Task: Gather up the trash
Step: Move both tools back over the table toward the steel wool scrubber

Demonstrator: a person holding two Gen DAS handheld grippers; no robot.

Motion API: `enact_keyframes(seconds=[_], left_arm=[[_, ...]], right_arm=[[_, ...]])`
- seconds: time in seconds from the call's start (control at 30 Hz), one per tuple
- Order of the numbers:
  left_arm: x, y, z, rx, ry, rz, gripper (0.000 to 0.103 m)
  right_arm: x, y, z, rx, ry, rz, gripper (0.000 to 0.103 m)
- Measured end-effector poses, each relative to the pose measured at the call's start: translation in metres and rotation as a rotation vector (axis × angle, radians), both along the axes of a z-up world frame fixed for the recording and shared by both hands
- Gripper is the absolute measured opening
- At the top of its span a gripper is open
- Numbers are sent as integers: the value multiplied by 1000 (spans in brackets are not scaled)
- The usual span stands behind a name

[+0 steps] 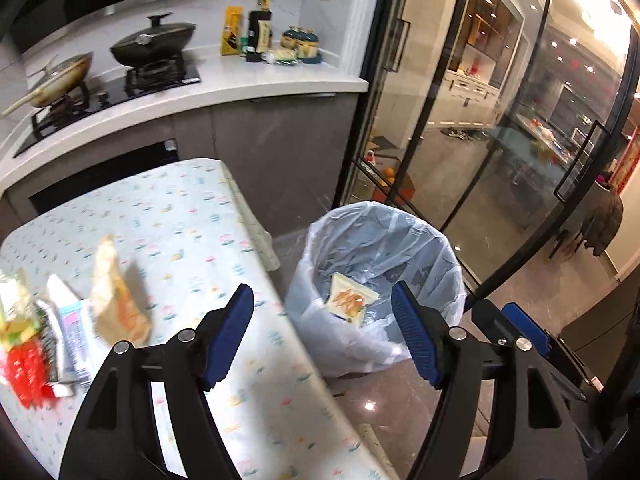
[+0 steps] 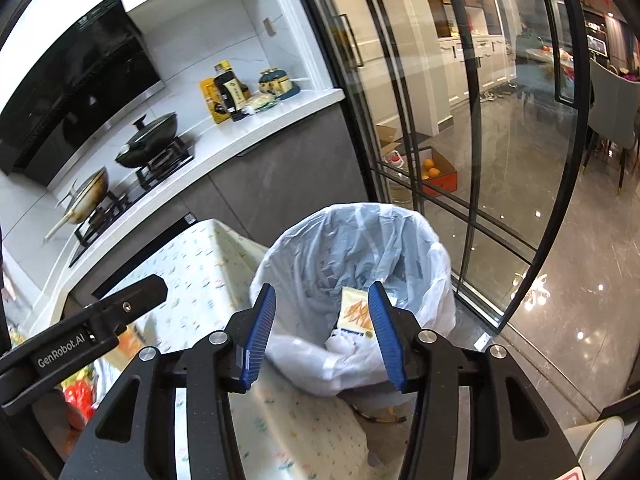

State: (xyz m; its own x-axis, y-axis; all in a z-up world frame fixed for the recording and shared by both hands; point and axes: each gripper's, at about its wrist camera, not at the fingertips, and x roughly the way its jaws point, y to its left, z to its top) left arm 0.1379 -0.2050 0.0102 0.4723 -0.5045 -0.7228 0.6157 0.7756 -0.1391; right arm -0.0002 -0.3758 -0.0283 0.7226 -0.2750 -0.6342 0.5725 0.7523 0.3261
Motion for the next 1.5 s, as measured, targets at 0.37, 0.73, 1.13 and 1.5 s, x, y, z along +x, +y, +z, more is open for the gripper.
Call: enact_keyframes(seconds=[0.37, 0.73, 1.13, 1.5], left_arm=[[-21, 87, 14, 1, -50, 111, 73], [-31, 174, 10, 5, -68, 218, 74], [-19, 292, -5, 20, -45, 421, 74], [-23, 366, -40, 71, 19, 526, 77]], right_arm=[[-13, 64, 15, -31, -6, 81, 52], [-14, 130, 20, -58, 16, 175, 54], [-3, 205, 12, -84, 63, 309, 55], [12, 284, -30, -58, 156, 482, 64]])
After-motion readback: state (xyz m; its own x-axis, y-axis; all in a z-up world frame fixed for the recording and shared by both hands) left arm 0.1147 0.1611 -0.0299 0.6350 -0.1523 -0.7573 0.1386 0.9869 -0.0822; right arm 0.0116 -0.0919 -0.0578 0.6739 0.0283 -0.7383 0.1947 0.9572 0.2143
